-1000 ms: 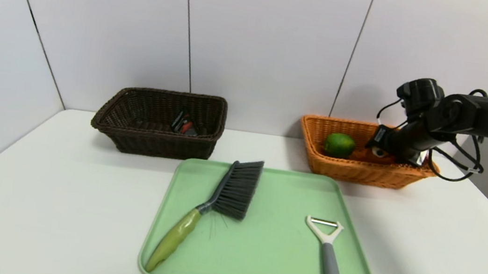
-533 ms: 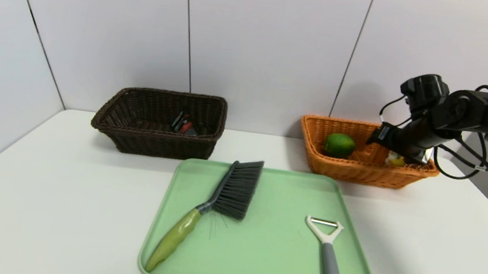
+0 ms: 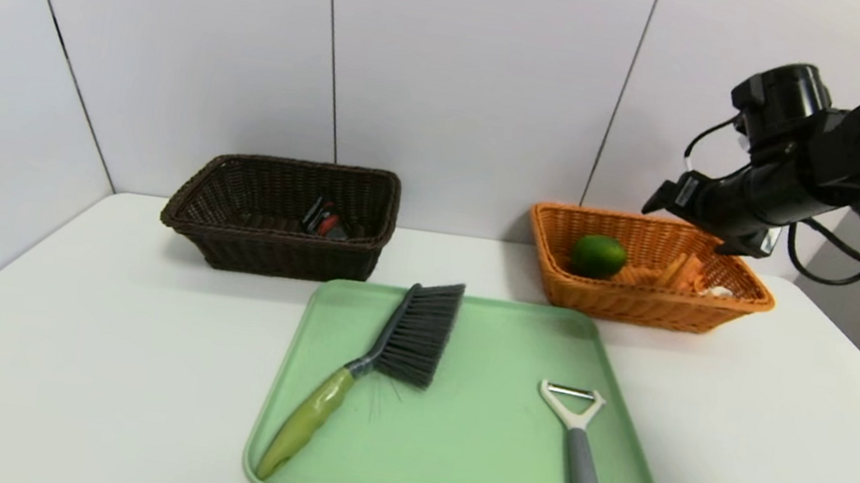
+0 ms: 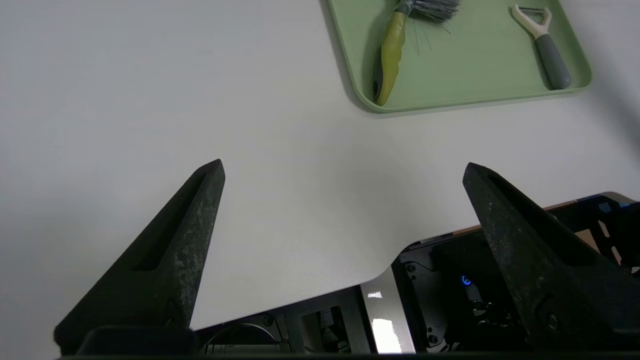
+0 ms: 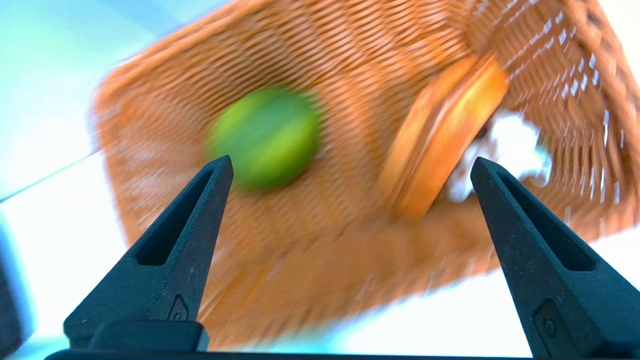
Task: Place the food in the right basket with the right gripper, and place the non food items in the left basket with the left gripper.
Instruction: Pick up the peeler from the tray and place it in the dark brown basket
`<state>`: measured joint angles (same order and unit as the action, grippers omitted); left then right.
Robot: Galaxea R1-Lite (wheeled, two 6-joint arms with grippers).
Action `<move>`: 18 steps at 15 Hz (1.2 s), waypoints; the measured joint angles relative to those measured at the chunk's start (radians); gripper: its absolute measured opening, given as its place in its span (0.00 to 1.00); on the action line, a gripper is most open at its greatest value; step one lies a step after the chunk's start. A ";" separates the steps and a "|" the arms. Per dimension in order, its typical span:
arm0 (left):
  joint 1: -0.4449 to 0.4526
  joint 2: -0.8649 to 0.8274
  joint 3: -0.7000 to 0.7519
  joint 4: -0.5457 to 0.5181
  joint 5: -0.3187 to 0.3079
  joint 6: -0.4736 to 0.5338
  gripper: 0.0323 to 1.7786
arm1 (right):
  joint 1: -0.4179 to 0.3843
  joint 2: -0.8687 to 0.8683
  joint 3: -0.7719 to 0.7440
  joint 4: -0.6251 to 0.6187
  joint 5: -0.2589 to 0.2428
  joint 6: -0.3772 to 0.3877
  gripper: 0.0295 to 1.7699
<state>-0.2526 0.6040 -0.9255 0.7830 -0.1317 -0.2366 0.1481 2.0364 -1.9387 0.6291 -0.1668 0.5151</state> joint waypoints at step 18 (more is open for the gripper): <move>-0.287 0.664 -0.368 0.017 0.111 -0.144 0.95 | 0.248 -1.043 0.811 0.126 -0.165 -0.164 0.96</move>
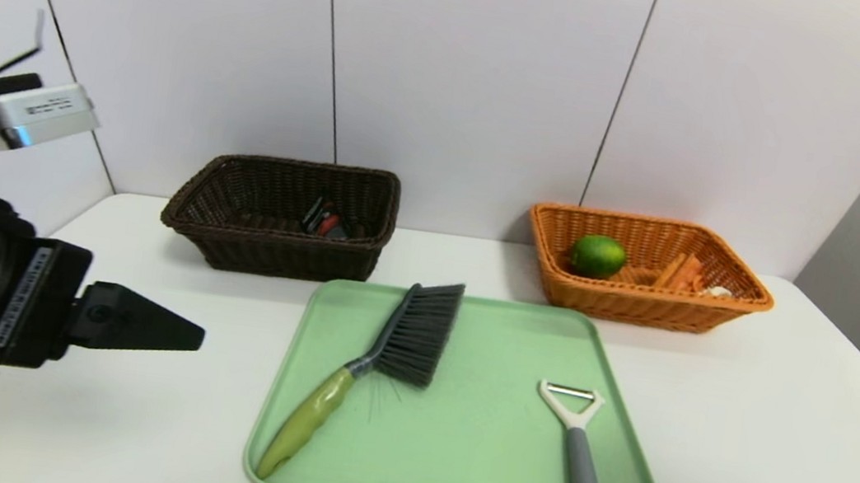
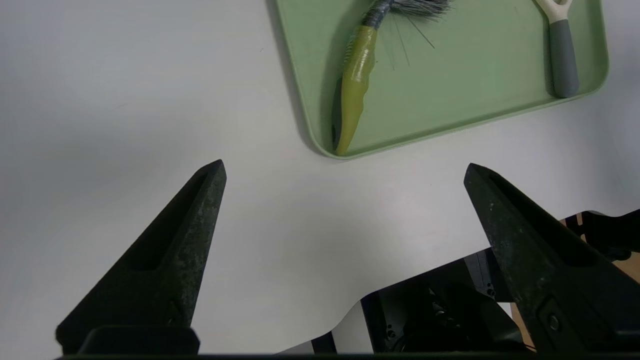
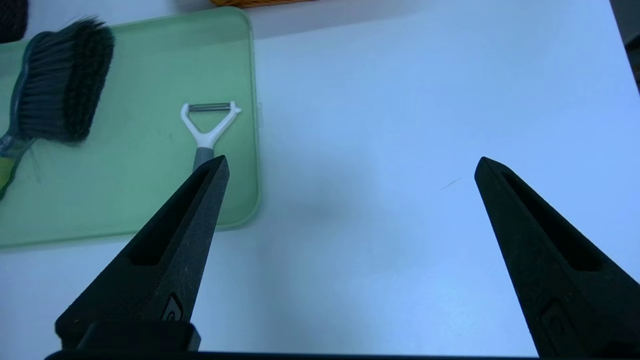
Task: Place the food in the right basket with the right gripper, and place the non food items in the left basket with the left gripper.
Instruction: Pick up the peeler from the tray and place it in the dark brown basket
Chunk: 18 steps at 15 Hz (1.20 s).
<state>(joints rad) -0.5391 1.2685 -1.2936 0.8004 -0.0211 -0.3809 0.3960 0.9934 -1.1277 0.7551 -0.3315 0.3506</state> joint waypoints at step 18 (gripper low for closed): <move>-0.488 0.712 -0.680 0.101 0.208 -0.359 0.95 | -0.224 0.020 0.312 -0.558 0.132 -0.159 0.96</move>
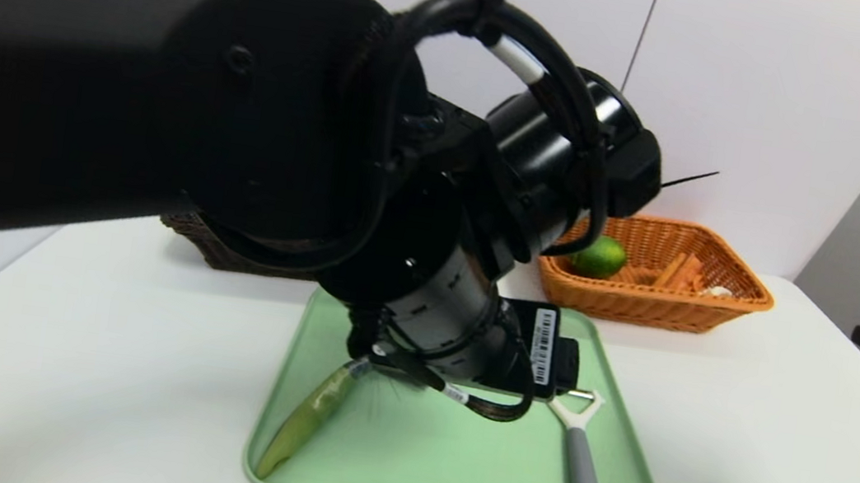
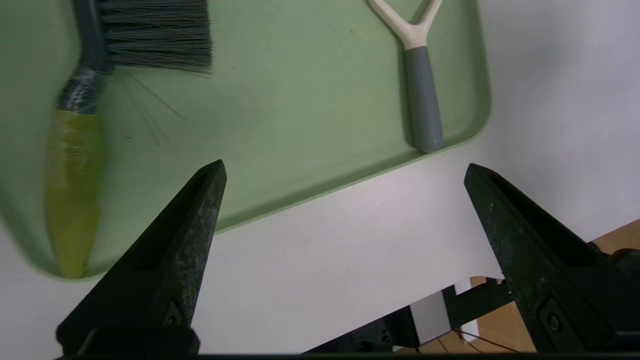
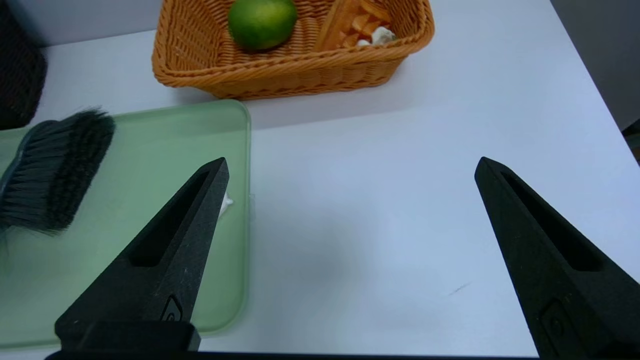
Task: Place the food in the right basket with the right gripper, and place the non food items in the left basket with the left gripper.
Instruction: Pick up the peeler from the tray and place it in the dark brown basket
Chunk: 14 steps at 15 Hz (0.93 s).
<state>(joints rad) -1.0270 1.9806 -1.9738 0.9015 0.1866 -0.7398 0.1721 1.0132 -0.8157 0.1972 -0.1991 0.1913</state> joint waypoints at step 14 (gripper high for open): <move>-0.152 0.180 -0.010 -0.221 0.238 0.010 0.95 | -0.049 -0.140 0.160 0.001 -0.005 0.003 0.96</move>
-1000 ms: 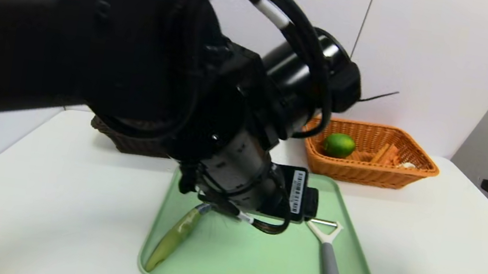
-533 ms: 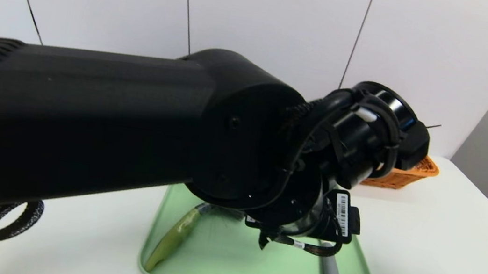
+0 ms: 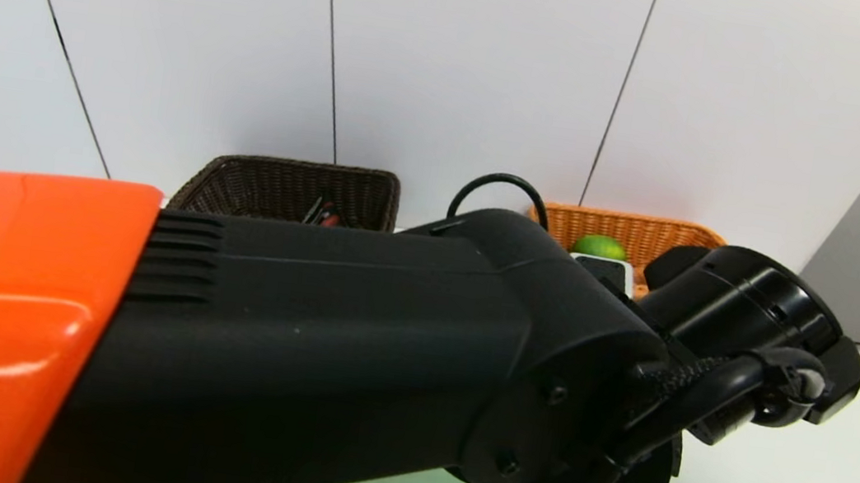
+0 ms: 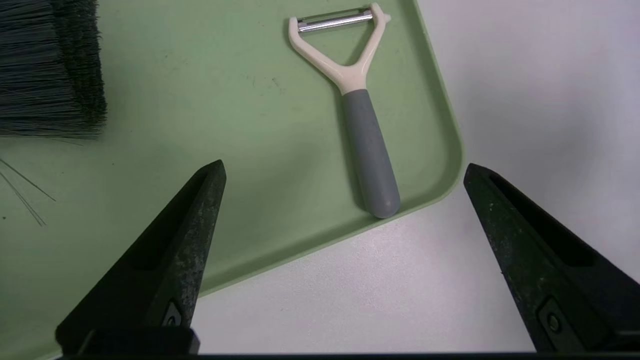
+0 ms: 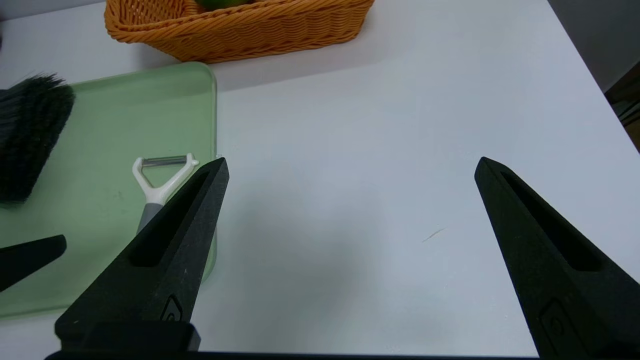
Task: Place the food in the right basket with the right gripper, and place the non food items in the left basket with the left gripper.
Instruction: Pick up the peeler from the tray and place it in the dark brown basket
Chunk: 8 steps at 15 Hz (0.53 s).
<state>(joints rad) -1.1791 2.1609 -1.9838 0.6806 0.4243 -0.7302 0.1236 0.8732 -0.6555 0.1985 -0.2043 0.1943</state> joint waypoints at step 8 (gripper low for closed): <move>-0.010 0.085 0.000 -0.087 0.035 0.005 0.95 | -0.017 -0.018 0.034 0.000 -0.002 0.006 0.96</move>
<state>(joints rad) -1.1887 2.2455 -1.9834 0.5936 0.4594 -0.7253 0.1066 0.8553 -0.6211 0.1985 -0.2064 0.2000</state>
